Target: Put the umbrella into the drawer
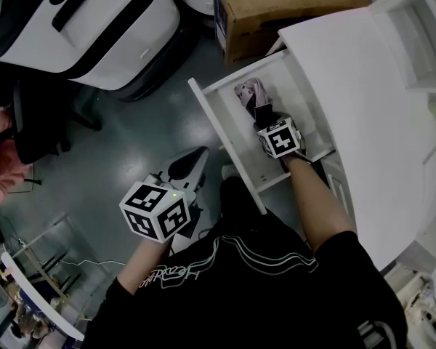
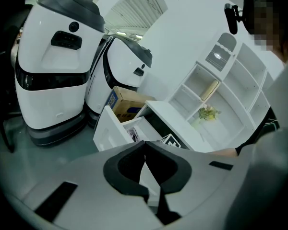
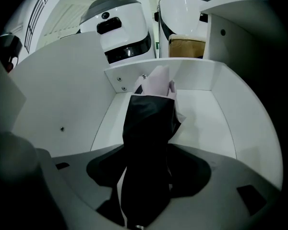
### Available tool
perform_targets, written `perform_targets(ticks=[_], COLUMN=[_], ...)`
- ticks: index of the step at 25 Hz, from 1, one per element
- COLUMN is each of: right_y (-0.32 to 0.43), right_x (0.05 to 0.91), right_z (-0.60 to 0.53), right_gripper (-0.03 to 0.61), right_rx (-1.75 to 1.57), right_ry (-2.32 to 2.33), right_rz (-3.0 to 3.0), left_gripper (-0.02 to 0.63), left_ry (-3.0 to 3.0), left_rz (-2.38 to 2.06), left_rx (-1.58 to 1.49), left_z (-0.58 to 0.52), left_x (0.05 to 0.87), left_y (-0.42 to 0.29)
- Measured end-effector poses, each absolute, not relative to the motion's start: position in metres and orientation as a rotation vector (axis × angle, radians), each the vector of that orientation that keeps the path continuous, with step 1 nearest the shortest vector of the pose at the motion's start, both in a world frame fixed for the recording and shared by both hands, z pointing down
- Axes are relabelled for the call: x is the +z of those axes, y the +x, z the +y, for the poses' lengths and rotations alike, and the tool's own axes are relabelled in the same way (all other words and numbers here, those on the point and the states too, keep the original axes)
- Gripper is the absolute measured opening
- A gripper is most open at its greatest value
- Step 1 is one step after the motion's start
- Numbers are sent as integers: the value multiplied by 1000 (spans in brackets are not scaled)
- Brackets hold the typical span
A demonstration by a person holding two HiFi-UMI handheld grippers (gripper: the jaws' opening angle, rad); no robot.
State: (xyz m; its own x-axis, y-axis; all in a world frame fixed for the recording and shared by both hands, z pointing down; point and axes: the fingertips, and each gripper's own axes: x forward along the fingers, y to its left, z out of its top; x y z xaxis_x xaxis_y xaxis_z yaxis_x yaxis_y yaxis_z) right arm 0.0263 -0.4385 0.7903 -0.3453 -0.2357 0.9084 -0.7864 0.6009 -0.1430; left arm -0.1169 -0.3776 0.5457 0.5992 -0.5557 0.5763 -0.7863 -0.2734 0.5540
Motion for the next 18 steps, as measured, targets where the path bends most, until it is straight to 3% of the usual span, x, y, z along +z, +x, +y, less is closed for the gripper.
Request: perform_targets(ticks=[9, 18], right_y=[41, 31], right_x=[725, 525], right_z=[-438, -389], right_gripper=[257, 256], right_rx=[734, 837], right_ry=[943, 1112], right_rz=[-1989, -2483], left_gripper=[20, 20], left_ry=[2001, 2121], left_rz=[-1034, -983], left_rx=[321, 259], left_z=[-356, -312], left_x=[526, 472], left_y=[-108, -86])
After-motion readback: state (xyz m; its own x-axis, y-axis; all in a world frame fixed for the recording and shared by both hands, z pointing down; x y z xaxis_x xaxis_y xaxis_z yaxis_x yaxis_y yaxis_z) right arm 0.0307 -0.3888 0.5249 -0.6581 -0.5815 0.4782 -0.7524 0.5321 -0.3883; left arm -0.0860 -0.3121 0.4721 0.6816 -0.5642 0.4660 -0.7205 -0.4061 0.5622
